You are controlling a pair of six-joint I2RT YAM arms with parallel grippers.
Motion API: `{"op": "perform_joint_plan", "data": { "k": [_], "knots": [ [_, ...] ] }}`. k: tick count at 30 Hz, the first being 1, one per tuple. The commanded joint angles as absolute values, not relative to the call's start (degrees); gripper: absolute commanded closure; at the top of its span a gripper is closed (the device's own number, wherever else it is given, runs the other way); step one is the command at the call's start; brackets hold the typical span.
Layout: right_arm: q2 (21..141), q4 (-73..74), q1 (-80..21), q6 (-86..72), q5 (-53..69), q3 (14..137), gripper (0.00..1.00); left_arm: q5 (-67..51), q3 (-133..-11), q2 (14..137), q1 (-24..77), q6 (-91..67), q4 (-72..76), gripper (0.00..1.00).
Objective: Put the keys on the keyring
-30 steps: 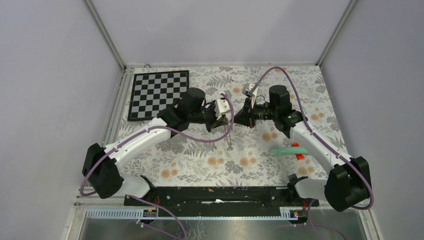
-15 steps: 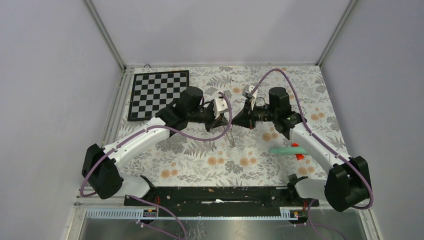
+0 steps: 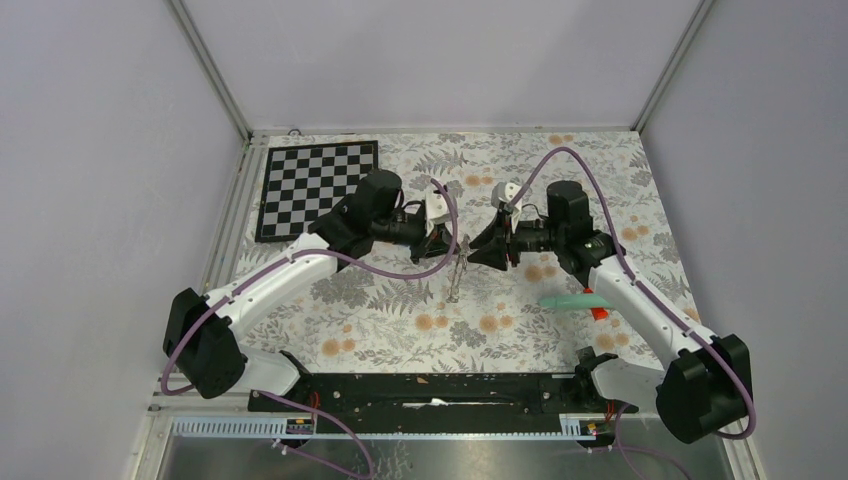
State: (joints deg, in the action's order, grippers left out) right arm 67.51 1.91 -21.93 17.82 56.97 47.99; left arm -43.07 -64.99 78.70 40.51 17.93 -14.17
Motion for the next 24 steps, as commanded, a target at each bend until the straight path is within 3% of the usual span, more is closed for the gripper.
{"op": "perform_joint_plan", "data": {
  "k": [1,11,24],
  "knots": [
    [65.34,7.68,-21.62,24.02,61.36,51.25,0.56,-47.13,-65.18,77.00,39.94,17.34,-8.76,1.00],
    [66.17,6.02,-21.62,22.34,61.61,52.56,0.56,-50.07,-64.13,77.17,39.90,17.40,-8.09,1.00],
    [66.74,2.72,-21.62,19.12,64.77,51.16,0.63,-50.50,-63.37,77.17,39.90,16.37,-6.81,1.00]
  ]
}}
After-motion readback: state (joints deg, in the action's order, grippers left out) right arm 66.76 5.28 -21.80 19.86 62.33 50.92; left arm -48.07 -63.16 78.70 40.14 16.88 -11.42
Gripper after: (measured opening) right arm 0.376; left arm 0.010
